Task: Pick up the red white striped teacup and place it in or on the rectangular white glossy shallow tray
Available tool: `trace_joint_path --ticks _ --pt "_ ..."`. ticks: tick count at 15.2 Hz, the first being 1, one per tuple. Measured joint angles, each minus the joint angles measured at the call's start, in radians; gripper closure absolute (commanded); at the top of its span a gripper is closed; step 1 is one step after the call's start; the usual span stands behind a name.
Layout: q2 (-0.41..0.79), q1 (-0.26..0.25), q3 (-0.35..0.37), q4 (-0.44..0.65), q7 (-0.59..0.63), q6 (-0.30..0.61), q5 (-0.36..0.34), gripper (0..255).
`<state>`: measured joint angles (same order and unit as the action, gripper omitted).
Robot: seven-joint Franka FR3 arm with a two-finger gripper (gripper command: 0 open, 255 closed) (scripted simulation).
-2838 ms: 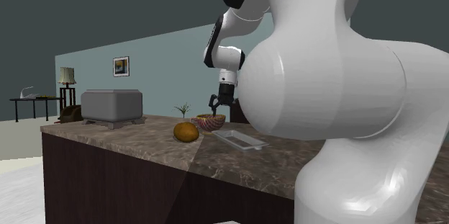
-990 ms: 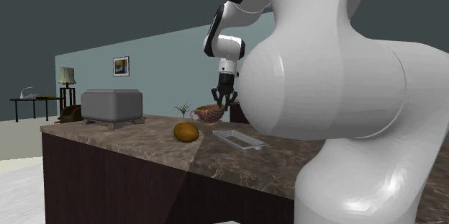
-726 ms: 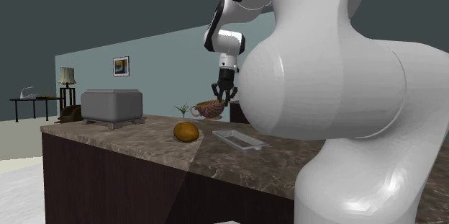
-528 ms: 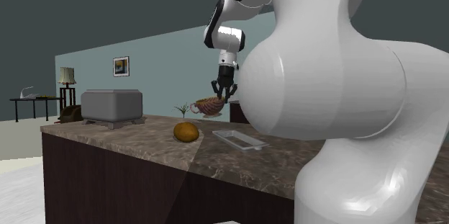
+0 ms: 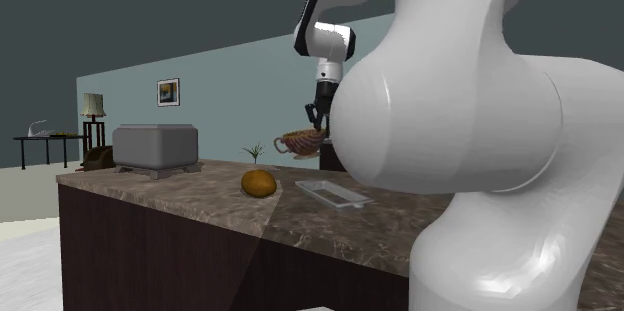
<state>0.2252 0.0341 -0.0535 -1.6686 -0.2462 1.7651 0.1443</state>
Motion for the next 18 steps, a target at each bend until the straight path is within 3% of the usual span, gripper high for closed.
trace_joint_path --ticks 10,18 --pt "-0.351 0.057 -0.056 -0.395 -0.106 0.033 -0.041 255" --pt "-0.345 0.062 -0.062 -0.493 -0.127 0.134 -0.039 255"
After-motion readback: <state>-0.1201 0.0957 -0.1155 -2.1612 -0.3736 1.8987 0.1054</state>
